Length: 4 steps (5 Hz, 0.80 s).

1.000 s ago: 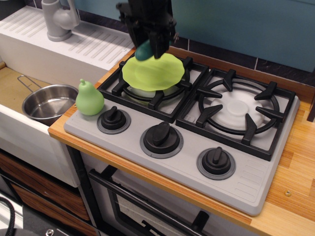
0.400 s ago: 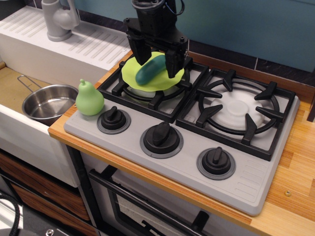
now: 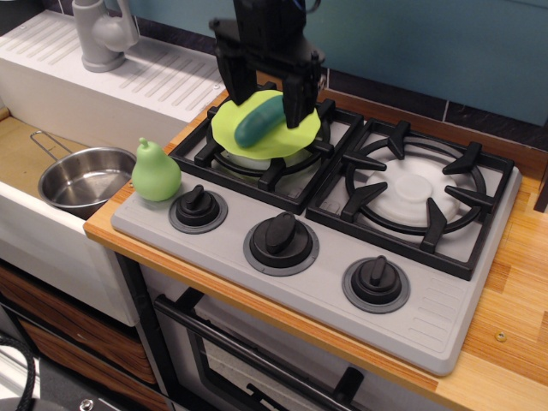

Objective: Put cucumber on plate and pear in pot or pan in sink

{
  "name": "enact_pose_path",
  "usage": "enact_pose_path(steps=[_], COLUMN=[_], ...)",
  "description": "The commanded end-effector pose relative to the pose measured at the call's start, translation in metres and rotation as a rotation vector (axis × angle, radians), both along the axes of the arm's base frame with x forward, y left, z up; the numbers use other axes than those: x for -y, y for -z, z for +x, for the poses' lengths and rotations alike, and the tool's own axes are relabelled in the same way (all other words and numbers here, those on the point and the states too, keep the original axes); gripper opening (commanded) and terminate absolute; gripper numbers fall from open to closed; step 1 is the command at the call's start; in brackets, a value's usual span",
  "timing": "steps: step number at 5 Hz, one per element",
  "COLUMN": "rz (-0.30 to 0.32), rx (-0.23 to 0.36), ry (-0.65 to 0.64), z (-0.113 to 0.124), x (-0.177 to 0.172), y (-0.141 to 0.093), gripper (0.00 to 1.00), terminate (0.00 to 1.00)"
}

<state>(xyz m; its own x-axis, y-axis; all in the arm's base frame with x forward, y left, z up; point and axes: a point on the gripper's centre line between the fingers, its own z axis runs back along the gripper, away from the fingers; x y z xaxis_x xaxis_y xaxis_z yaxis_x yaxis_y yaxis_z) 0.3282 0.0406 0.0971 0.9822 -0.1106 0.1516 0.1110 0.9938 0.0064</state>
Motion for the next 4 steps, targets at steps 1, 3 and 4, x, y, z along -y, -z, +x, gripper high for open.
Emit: enact_pose_path(steps=[1, 3, 4], rz=[0.017, 0.017, 0.021], rx=[0.073, 0.073, 0.077], ry=[0.009, 0.009, 0.034], z=[0.005, 0.005, -0.018], x=[-0.006, -0.006, -0.010], y=[-0.040, -0.040, -0.034], gripper=[1.00, 1.00, 1.00], terminate=[0.00, 0.00, 0.00])
